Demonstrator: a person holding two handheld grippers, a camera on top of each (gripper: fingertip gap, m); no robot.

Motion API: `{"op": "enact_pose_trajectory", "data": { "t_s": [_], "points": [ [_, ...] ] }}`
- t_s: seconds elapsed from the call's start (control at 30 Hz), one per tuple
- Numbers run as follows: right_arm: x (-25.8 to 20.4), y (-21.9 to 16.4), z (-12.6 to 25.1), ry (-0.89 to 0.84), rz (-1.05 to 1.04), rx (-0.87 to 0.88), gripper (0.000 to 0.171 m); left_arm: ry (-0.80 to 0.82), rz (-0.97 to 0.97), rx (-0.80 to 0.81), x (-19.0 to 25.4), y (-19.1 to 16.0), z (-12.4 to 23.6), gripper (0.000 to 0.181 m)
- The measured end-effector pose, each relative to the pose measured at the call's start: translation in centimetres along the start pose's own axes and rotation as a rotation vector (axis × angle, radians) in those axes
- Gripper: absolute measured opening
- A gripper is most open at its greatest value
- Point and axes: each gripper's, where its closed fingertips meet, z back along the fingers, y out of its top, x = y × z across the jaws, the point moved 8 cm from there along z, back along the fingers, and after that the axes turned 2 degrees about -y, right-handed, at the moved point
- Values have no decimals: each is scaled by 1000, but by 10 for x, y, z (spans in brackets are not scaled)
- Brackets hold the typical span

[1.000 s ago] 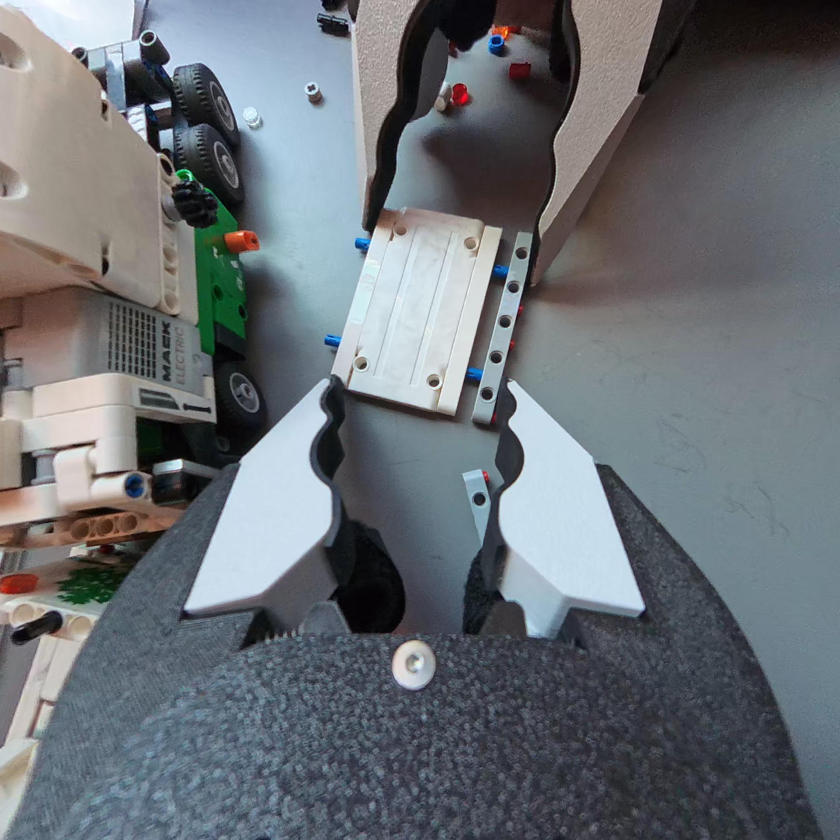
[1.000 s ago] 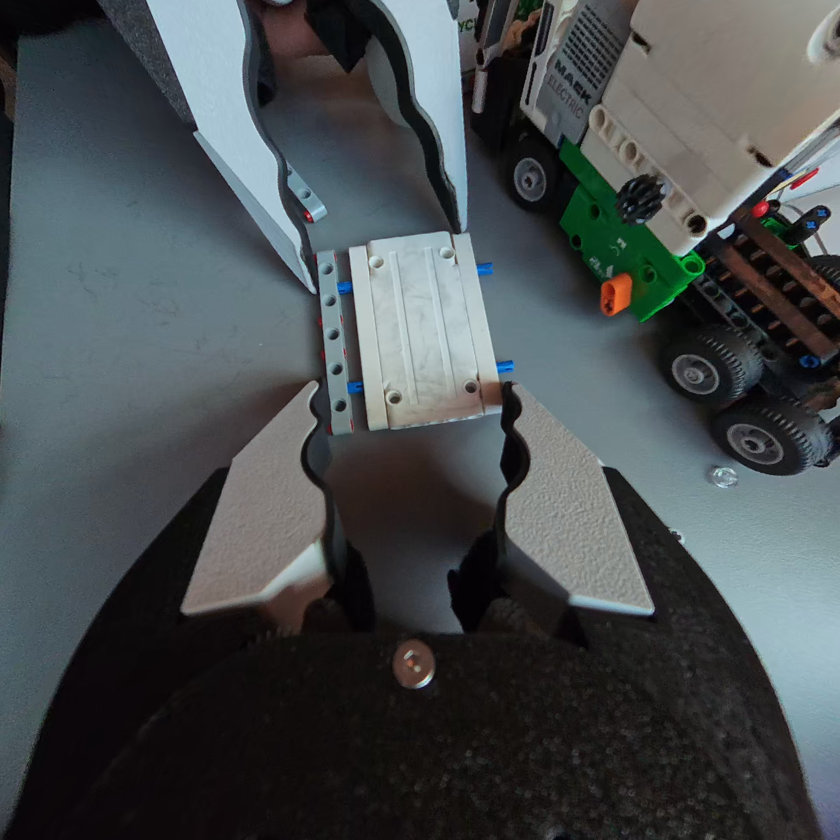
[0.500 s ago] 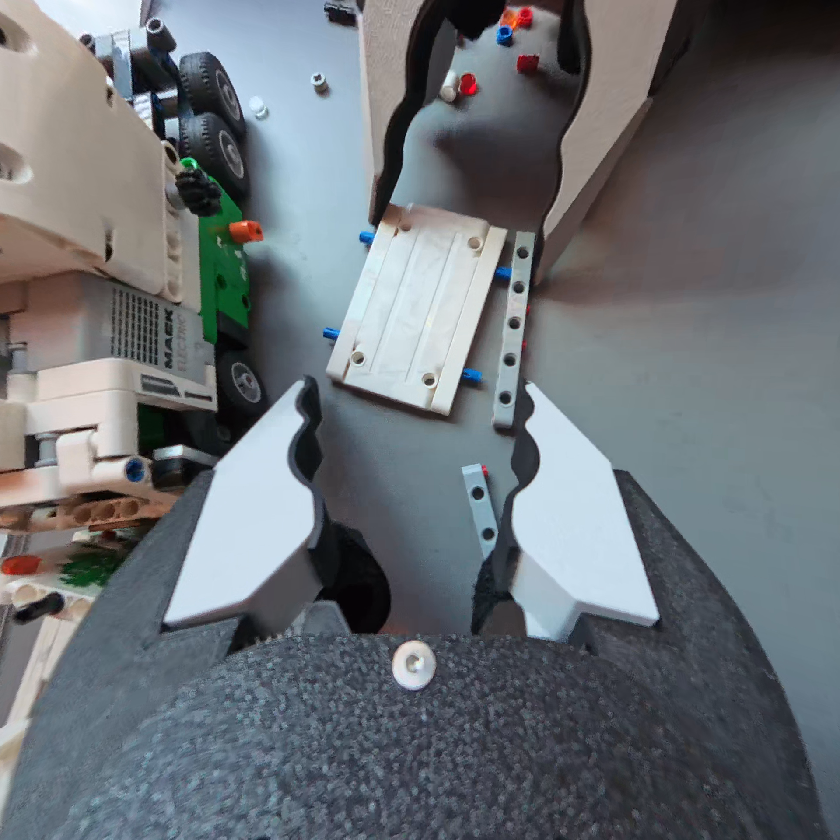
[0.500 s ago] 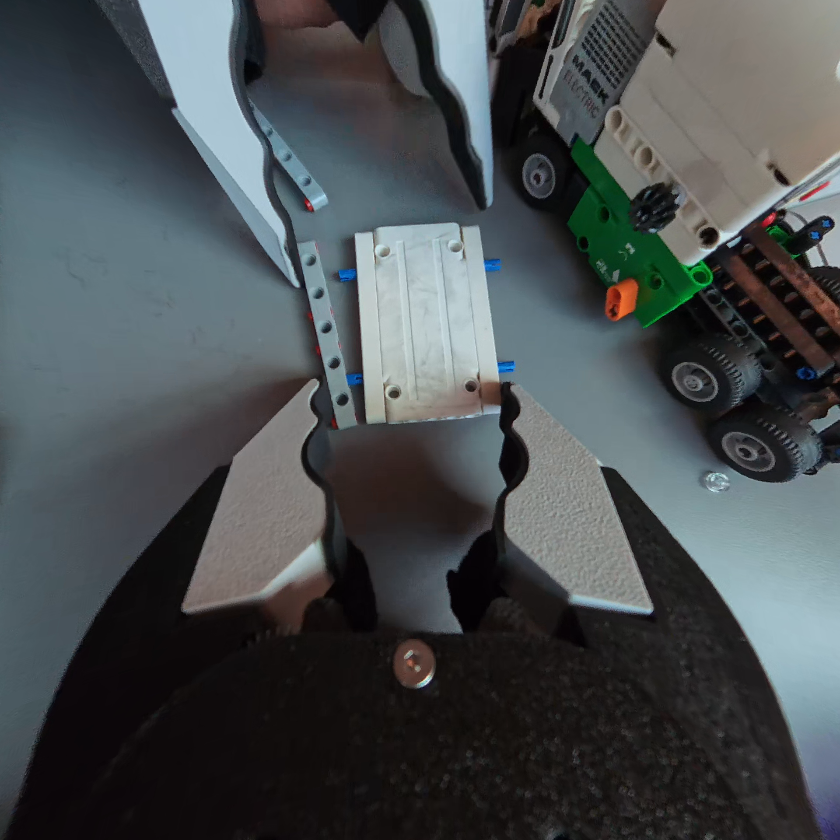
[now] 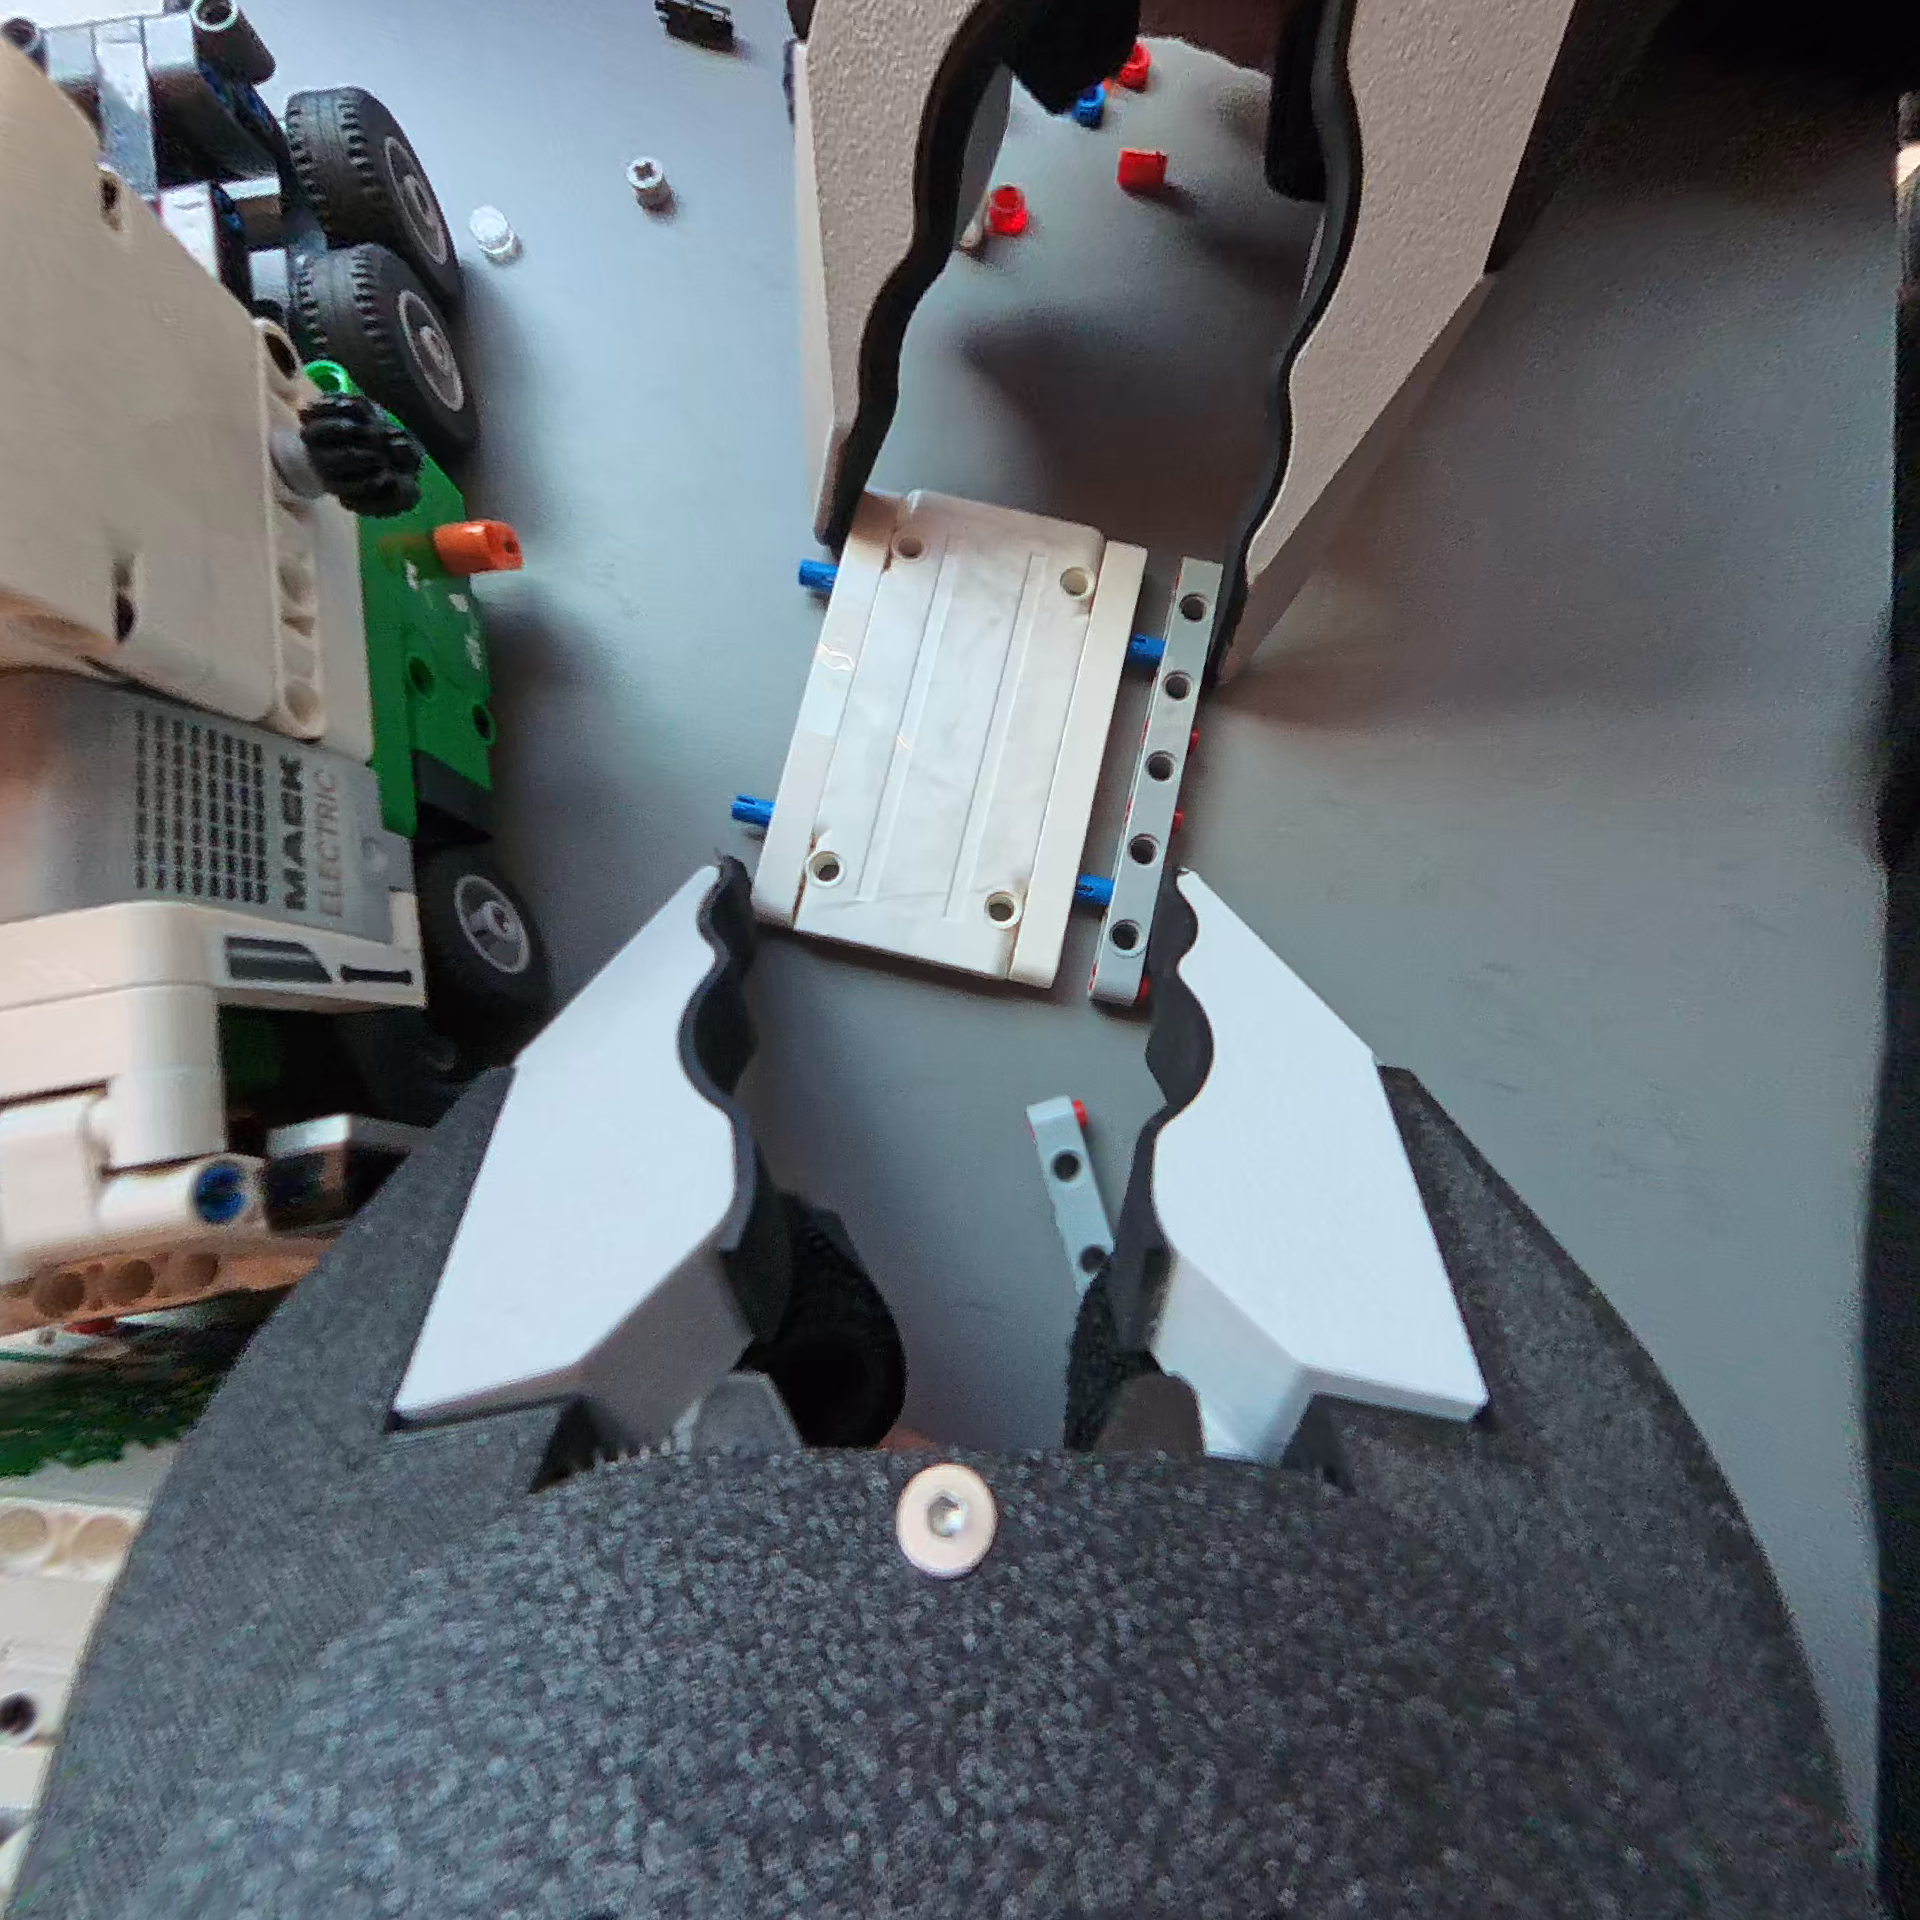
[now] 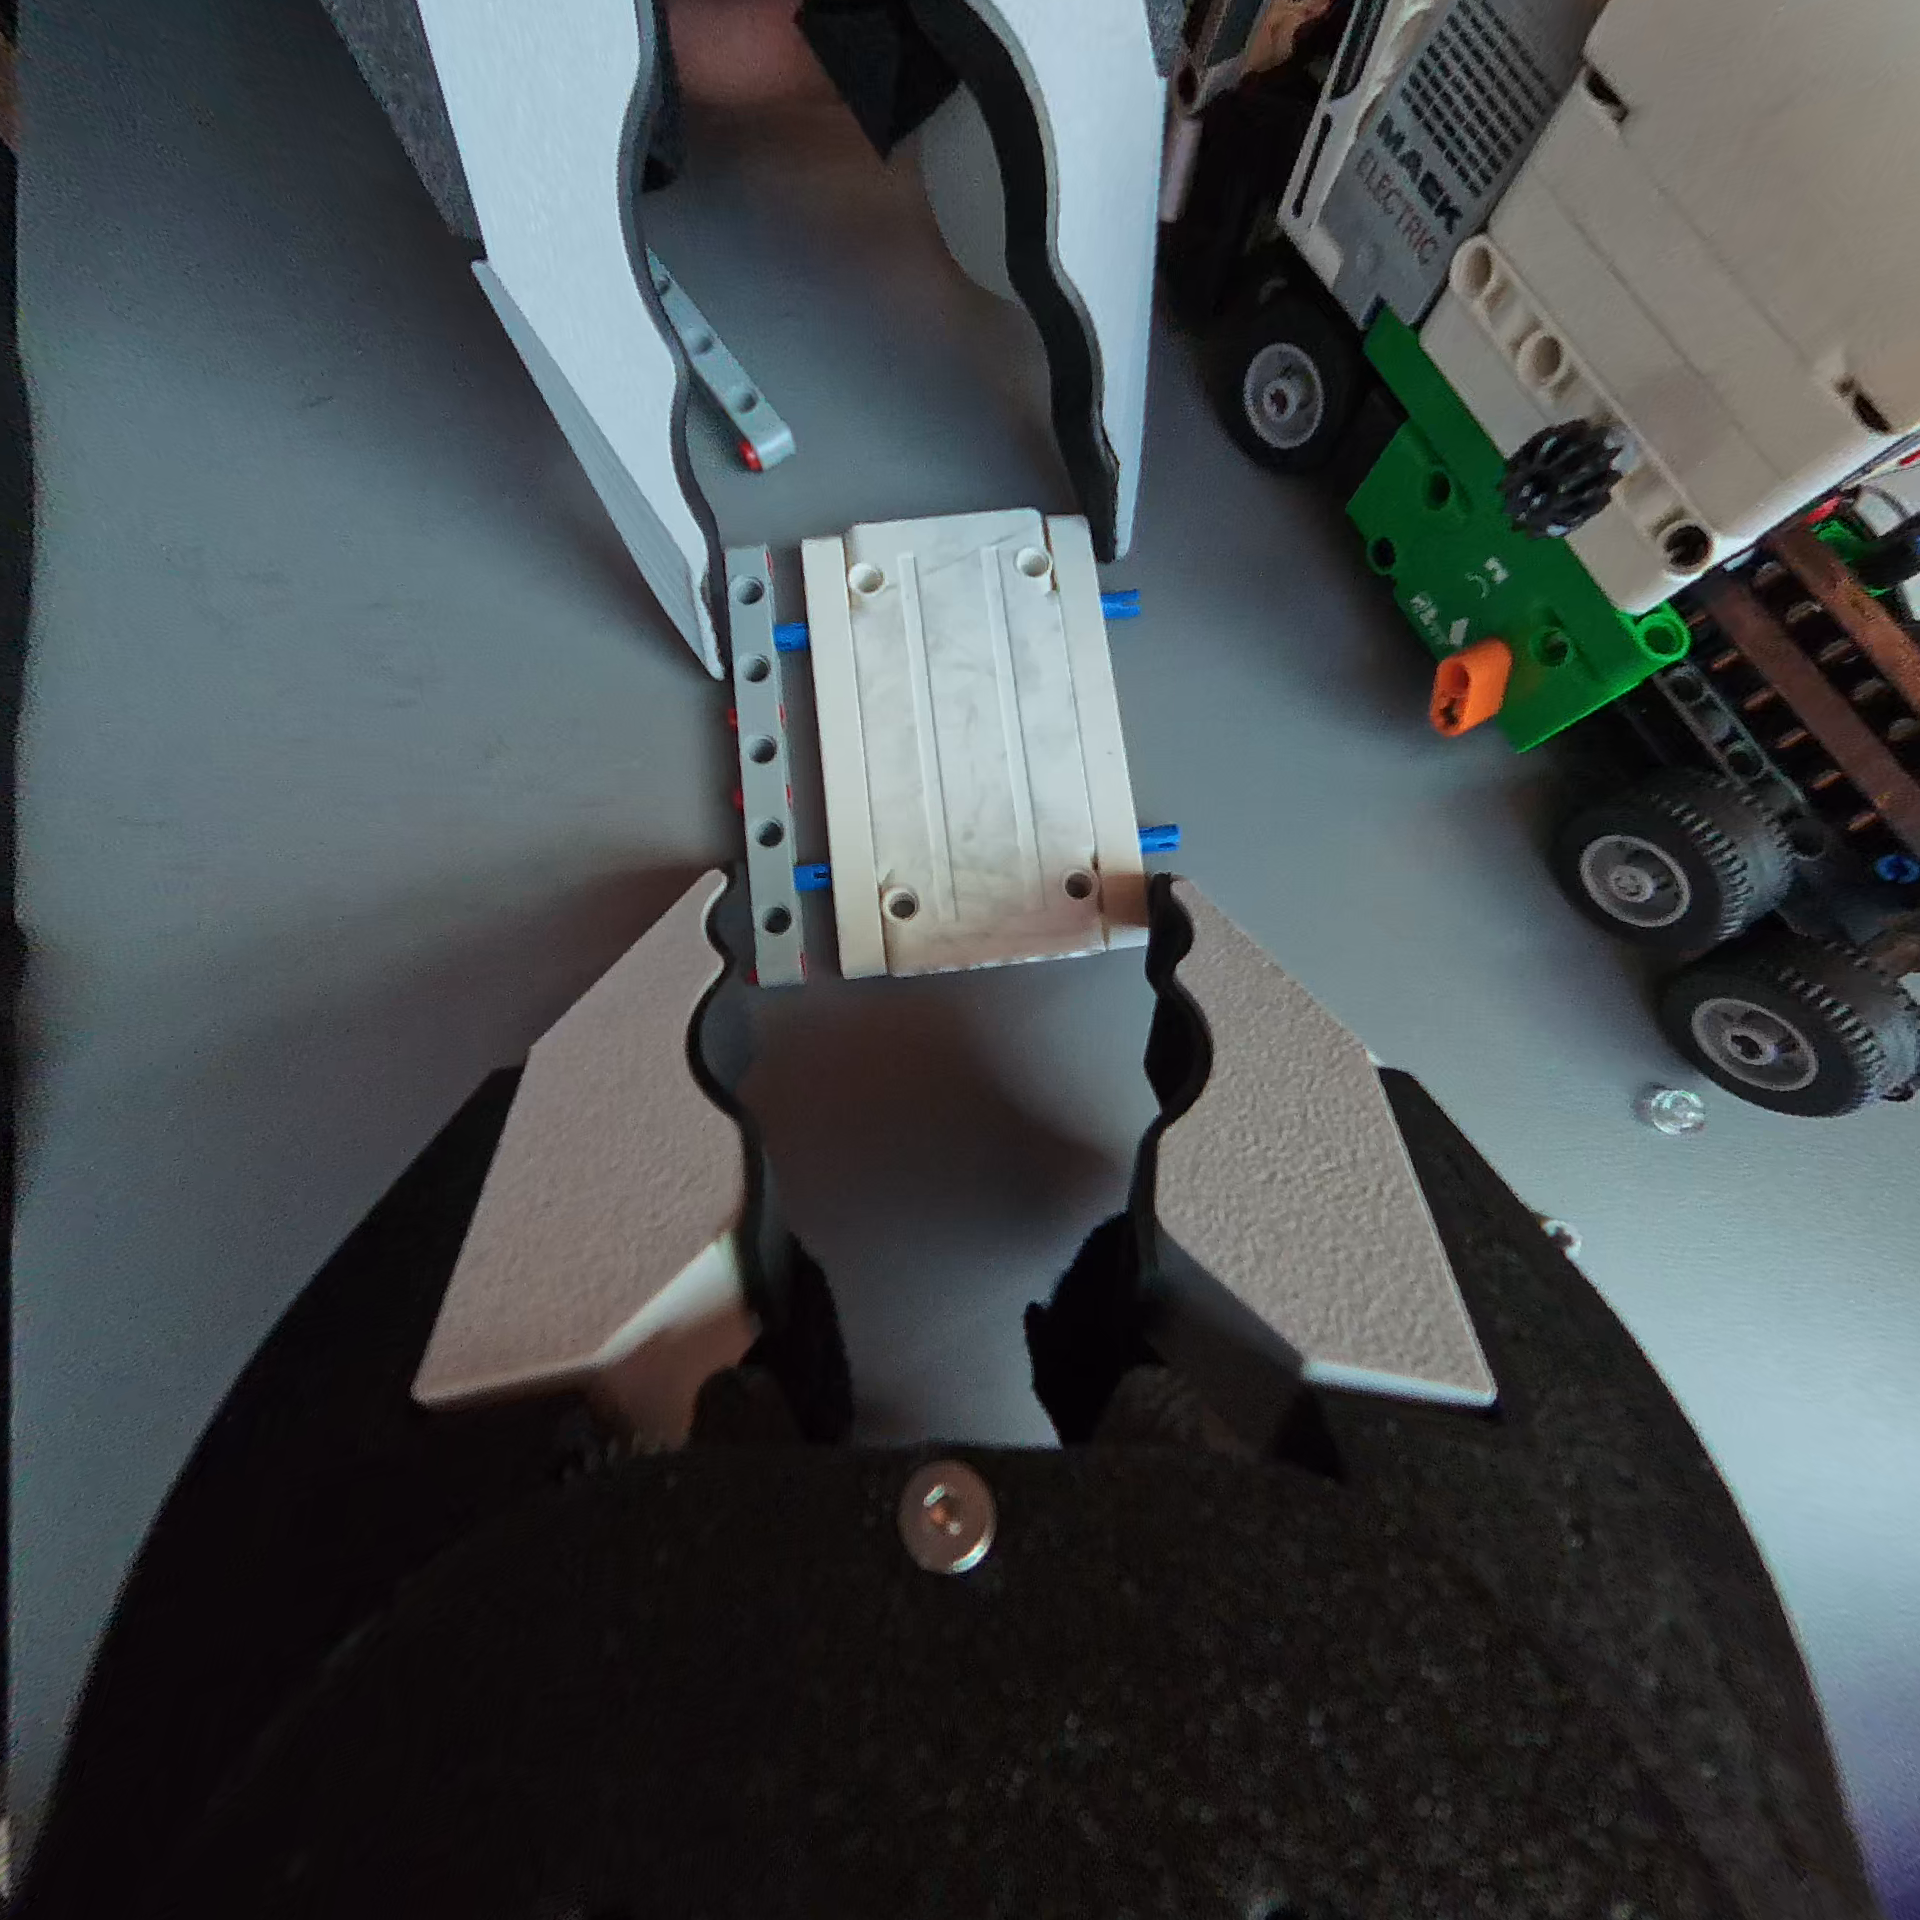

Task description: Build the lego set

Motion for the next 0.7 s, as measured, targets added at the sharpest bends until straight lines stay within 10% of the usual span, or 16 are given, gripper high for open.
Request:
{"op": "enact_pose_trajectory", "data": {
  "t_s": [0.7],
  "points": [
    [-19, -3, 2, 44, 50, 36, 68, 26, 19, 13, 29, -6, 2, 74]
  ]
}}
